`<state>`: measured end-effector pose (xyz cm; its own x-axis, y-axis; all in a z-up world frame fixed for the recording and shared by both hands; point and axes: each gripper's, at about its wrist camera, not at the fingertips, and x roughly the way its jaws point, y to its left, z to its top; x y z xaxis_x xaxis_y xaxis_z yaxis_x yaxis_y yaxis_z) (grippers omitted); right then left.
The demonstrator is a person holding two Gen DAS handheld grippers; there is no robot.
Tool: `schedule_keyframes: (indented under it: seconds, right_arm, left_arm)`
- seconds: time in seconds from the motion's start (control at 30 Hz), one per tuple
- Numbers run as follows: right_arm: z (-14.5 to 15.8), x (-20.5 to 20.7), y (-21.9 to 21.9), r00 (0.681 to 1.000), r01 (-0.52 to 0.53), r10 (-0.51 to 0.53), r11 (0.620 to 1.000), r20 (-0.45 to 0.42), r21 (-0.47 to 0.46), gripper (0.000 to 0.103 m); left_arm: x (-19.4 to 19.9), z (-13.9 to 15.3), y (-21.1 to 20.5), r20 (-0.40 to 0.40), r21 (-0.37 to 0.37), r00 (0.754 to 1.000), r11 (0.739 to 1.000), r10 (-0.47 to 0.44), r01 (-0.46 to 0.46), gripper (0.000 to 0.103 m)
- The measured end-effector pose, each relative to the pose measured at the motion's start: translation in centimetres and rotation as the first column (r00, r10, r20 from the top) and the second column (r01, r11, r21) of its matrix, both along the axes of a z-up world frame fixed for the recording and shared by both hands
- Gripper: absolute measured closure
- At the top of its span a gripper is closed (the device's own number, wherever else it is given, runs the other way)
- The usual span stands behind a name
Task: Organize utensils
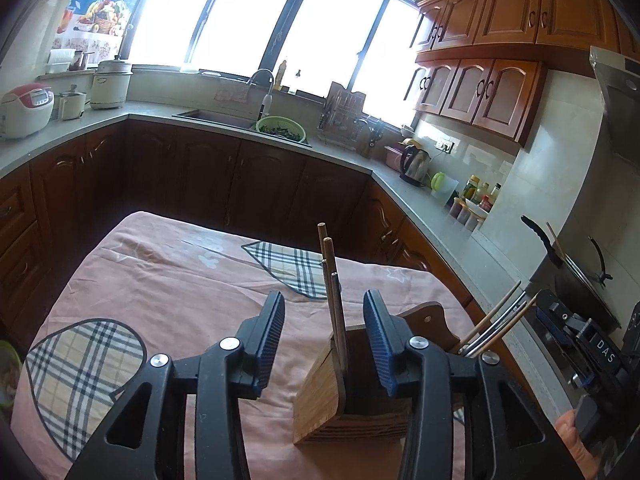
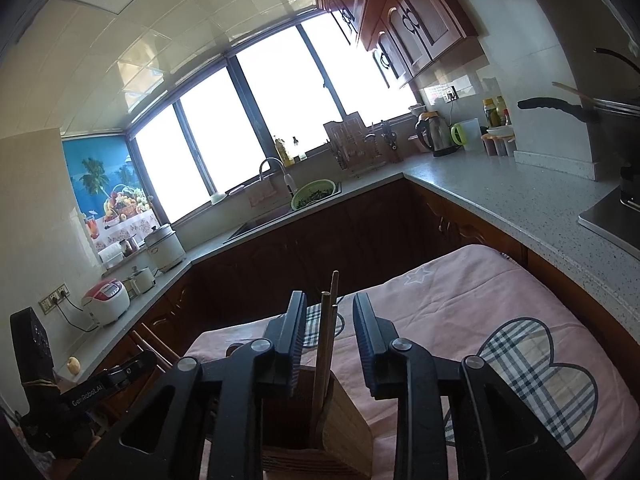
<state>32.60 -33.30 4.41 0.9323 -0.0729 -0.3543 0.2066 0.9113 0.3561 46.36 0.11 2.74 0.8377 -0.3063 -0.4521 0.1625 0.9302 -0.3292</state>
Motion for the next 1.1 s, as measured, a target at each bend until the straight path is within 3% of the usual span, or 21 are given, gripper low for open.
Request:
schedule_keyframes:
  seconds: [0.13,0.17,0.37,0.6,1.1]
  right_arm:
    - [0.3,-0.5,0.0,1.0,0.009,-0.009,1.0,0.012,0.002,0.044]
    - [0.3,-0.6,0.0,1.0,0.009,-0.01,1.0,0.013,0.006,0.033]
    - [0.4,-1.0,0.3,1.0,-0.008,0.007,1.0,0.024,0.012,0.01]
    - [0.5,-2.3,0.8,0.999,-0.029,0.028,0.999,0.026,0.024,0.007]
    - [0.0,-7.1,3.3,0.997,-0.075,0.075,0.997,0.002,0.019,0.004]
  left_arm:
    - [-0.6,0.1,0.1,0.001,-0.004,1.0,1.0,0.013,-0.013,0.028]
    - [-0.8,0.1,0.1,-0.002,-0.001,1.0,1.0,0.019,-0.019,0.023]
    - [-2.2,0.3,0.2,0.004,0.017,1.0,1.0,0.023,-0.023,0.011]
    - [-4.6,0.6,0.7,0.024,0.055,0.999,0.998,0.024,-0.025,0.007]
    - [-12.3,0.2,2.2,-0.024,0.122,0.998,0.991,0.05,-0.046,0.006]
